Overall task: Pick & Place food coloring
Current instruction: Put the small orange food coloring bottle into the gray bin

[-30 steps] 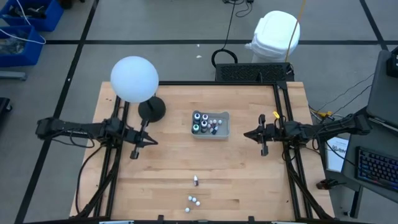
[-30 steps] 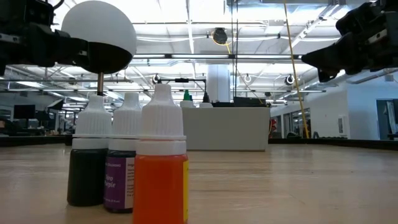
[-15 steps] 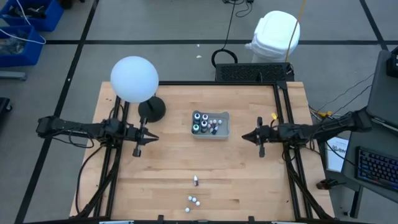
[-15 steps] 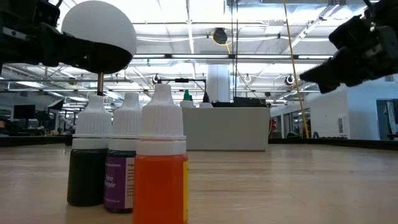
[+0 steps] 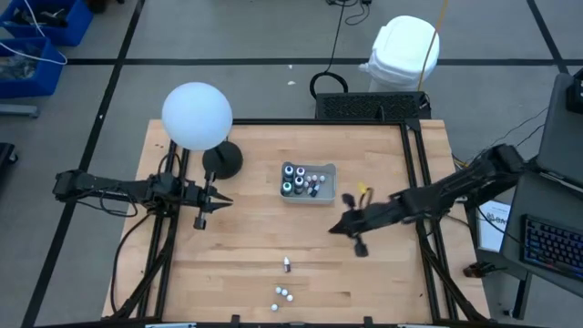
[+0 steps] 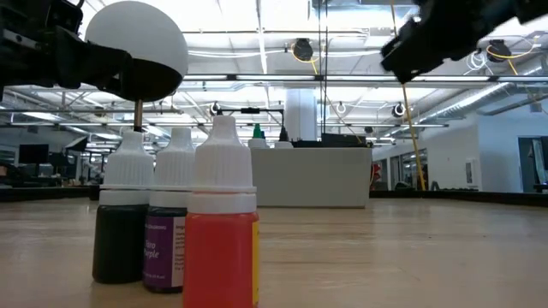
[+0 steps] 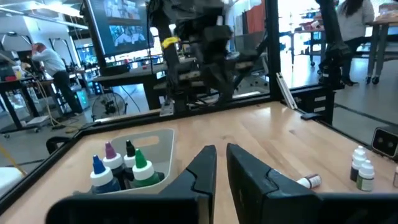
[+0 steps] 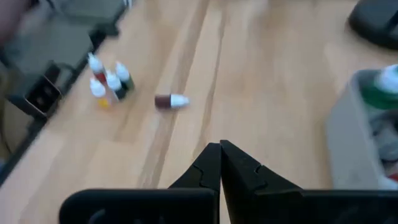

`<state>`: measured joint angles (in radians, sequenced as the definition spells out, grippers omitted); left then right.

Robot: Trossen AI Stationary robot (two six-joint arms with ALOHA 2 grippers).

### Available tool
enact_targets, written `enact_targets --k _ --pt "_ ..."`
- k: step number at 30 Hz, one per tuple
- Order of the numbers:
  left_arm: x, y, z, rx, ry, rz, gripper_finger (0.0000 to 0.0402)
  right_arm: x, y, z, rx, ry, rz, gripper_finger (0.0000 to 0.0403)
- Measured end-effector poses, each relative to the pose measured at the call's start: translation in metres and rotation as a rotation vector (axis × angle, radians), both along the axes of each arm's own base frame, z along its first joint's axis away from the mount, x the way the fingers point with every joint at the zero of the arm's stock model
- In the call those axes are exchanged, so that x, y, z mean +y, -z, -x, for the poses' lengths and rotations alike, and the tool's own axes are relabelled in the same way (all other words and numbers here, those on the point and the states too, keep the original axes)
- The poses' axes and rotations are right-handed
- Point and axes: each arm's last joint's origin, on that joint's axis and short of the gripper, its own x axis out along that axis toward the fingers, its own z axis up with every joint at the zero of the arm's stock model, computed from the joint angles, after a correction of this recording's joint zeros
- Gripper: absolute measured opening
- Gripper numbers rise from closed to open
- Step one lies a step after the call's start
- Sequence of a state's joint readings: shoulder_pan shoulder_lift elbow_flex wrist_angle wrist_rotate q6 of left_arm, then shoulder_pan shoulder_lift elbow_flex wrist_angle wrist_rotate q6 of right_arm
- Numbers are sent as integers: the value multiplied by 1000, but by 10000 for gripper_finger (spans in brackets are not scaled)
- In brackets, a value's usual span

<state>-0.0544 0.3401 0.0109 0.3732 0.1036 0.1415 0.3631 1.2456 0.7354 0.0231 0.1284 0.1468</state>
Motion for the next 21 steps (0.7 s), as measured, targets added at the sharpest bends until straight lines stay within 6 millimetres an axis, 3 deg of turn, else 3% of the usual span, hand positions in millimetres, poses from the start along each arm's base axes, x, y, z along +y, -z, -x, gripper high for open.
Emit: enact_targets --k 11,21 --pt "0 -2 0 3 15 125 47 59 -19 -85 210 -129 15 0" --pt "0 -2 0 2 16 126 47 74 -9 -121 397 -176 -41 0"
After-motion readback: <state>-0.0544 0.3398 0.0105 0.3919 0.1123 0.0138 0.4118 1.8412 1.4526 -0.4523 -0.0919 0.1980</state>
